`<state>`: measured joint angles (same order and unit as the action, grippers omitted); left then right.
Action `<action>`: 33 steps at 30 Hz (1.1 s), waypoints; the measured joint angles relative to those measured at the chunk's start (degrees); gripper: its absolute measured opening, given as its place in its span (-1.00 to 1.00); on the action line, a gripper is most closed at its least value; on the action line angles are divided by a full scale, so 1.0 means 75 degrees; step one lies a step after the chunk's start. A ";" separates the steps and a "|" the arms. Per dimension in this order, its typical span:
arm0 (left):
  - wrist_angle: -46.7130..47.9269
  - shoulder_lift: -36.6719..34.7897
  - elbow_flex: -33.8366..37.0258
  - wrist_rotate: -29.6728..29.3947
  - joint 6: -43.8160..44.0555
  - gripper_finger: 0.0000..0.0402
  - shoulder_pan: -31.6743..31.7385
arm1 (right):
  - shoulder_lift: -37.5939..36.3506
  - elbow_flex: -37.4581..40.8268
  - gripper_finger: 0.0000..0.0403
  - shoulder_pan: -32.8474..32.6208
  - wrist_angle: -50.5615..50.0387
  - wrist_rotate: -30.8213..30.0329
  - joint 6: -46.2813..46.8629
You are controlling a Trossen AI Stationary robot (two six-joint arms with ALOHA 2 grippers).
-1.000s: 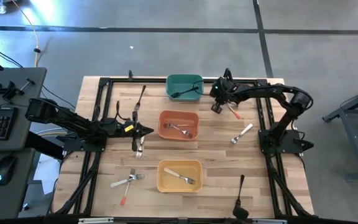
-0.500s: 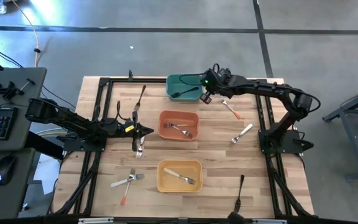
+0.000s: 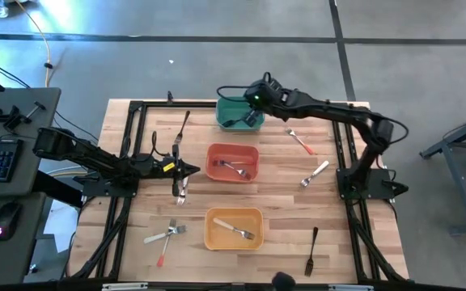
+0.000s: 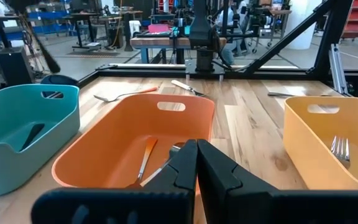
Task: Sort silverware by color (type)
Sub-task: Put the black fork into the green bin
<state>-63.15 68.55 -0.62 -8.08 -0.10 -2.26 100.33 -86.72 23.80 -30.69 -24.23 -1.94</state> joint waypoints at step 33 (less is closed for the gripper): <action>0.0311 0.0000 0.0000 -0.0008 -0.0015 -0.99 0.0000 | 0.2875 -0.2217 -1.00 0.0608 -0.0891 0.1096 0.0064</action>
<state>-60.82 68.55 -0.62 -8.14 -0.21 -2.26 121.89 -103.35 28.37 -37.37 -16.01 -1.46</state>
